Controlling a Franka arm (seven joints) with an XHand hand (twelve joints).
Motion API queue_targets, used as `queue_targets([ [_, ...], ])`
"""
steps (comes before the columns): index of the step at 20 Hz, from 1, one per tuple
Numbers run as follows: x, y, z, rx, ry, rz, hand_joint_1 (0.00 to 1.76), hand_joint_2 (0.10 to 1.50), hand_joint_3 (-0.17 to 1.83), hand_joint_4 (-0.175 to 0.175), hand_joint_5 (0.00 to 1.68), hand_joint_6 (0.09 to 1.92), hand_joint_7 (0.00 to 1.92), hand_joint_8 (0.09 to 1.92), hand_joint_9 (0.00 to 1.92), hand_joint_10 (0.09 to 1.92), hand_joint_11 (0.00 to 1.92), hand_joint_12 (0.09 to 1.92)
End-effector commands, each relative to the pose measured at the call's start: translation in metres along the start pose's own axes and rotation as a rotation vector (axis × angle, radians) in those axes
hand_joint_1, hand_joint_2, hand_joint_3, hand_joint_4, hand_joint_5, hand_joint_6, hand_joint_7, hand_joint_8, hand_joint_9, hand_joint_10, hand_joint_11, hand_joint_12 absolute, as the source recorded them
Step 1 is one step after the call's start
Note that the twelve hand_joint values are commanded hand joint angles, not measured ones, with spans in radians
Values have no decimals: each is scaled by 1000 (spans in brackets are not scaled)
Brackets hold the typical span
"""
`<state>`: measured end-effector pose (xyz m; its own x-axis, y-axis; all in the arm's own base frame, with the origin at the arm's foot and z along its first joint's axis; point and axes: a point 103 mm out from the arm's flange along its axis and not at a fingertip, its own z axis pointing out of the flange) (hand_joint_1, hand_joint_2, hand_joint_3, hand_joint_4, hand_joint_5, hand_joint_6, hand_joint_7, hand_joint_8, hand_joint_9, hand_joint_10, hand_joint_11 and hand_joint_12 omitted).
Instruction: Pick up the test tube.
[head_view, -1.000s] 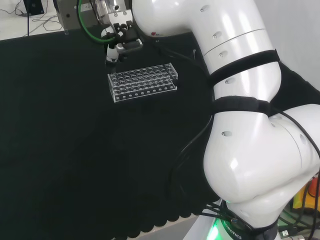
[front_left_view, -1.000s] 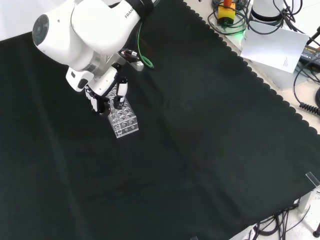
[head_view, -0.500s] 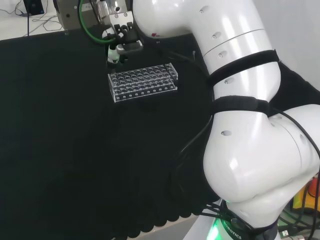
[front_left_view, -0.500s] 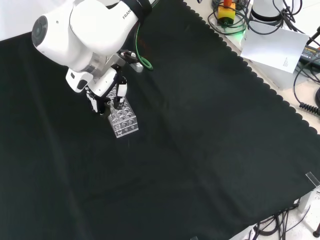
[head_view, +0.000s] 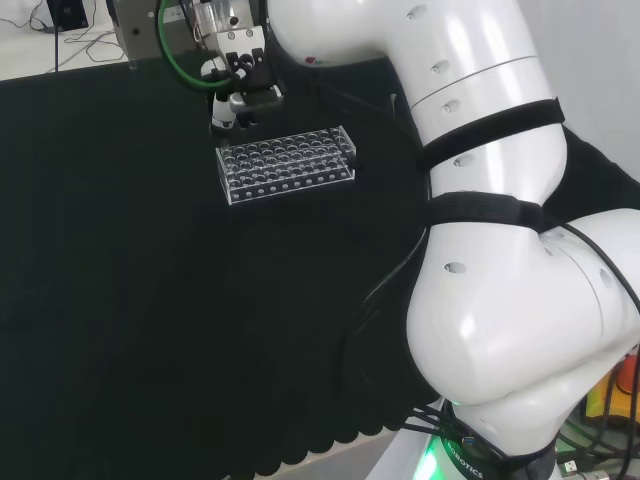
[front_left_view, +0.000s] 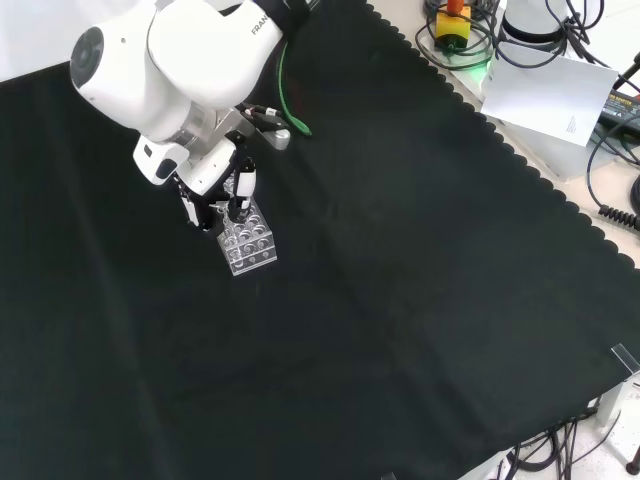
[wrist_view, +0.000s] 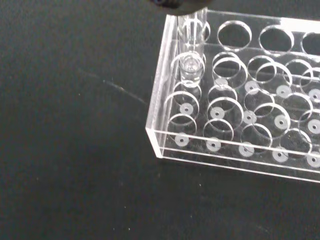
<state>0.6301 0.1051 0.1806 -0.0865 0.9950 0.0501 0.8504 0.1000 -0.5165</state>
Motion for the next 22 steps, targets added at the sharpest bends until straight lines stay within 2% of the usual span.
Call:
queue_targets([
  [1,3,-3,-13,-143,67,-1,1420,1058,-175,-175,1294,177,1264,766,1322,604,1377,797],
  [4,2,-4,-15,-167,94,-7,1427,1052,-175,-175,1333,87,1282,747,1332,582,1422,772],
  [16,-4,-9,-21,-151,100,-16,1430,1044,-175,-175,1354,87,1309,700,1359,534,1447,747],
  [22,-7,-16,-37,-160,122,-19,1431,1041,-175,-175,1358,87,1320,679,1369,513,1450,743],
])
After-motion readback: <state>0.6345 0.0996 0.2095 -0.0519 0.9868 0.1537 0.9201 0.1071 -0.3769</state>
